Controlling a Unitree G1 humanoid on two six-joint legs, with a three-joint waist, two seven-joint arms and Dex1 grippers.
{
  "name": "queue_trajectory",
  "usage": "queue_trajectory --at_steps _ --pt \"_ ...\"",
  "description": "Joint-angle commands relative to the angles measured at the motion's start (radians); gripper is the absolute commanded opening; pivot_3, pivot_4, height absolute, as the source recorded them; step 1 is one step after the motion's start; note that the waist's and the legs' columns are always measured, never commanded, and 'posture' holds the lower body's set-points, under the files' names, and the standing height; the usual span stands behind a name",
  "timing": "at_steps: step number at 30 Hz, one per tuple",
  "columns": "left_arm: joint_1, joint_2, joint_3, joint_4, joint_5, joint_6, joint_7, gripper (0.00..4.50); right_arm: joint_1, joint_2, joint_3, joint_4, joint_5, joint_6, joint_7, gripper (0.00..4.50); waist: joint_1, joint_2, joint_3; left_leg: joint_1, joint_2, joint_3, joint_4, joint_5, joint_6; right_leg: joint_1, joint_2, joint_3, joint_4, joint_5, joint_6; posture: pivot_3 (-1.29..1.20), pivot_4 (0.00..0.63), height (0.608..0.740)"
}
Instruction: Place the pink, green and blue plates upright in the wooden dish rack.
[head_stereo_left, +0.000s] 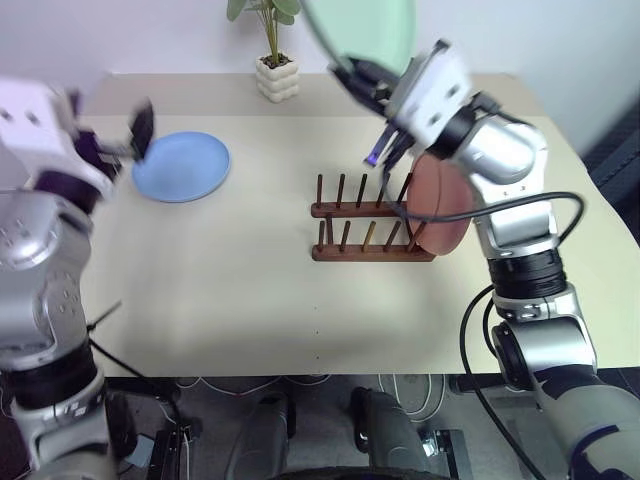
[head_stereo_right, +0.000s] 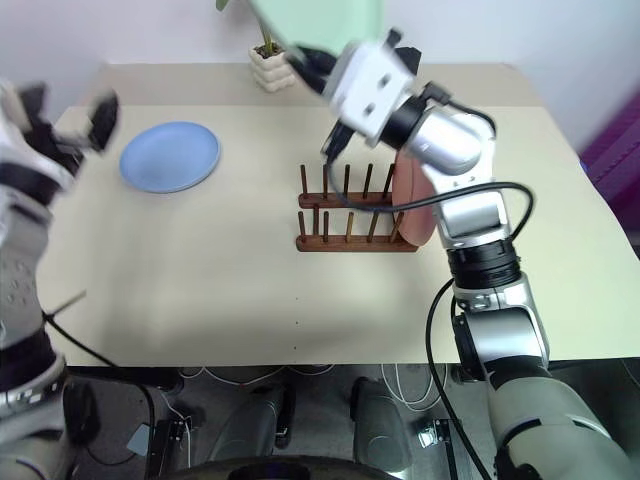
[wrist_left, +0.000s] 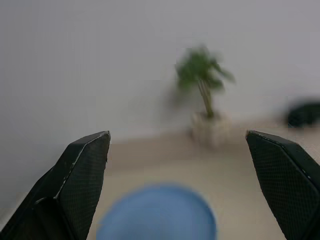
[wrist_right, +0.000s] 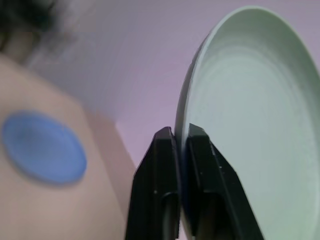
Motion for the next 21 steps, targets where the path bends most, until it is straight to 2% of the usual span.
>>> queue_trajectory --at_steps 1,5,12,16,21 --pt "0.119 0.035 -0.063 -0.077 -0.034 -0.068 -0.154 4.45 -0.011 -0.033 -0.135 -0.144 0.280 0.255 0.016 0.00 0.002 0.000 0.000 0.000 0.000 0.000 0.000 0.000 0.000 0.000 -0.001 0.000 0.000 0.000 -0.001 0.00 0.150 0.738" --pt "0.244 0.032 -0.169 -0.117 -0.069 -0.069 -0.261 4.45 0.072 -0.059 -0.262 -0.275 0.627 0.554 -0.027 0.00 0.003 0.000 0.000 0.000 0.003 -0.001 0.000 -0.001 0.001 0.000 -0.001 0.000 0.000 -0.002 -0.004 0.00 0.150 0.738" --pt "0.253 0.009 -0.297 -0.107 -0.060 -0.088 -0.304 4.45 0.198 -0.076 -0.368 -0.373 1.038 0.807 -0.172 0.00 0.001 0.001 0.000 0.001 0.003 0.001 0.000 -0.001 0.002 0.000 -0.001 0.000 0.000 -0.003 -0.005 0.00 0.150 0.738" --pt "0.247 -0.011 -0.363 -0.095 -0.040 -0.110 -0.310 4.45 0.261 -0.067 -0.370 -0.383 1.113 0.842 -0.263 0.00 0.001 0.001 0.000 0.001 0.002 0.002 0.001 -0.001 0.003 0.001 -0.001 0.000 0.000 -0.003 -0.005 0.00 0.150 0.738" --pt "0.247 -0.046 -0.435 -0.104 -0.038 -0.118 -0.311 4.45 0.364 -0.037 -0.355 -0.399 1.117 0.829 -0.330 0.00 0.002 0.001 0.000 0.000 0.002 0.002 0.001 -0.002 0.003 0.001 -0.001 0.000 -0.001 -0.003 -0.005 0.00 0.150 0.738"
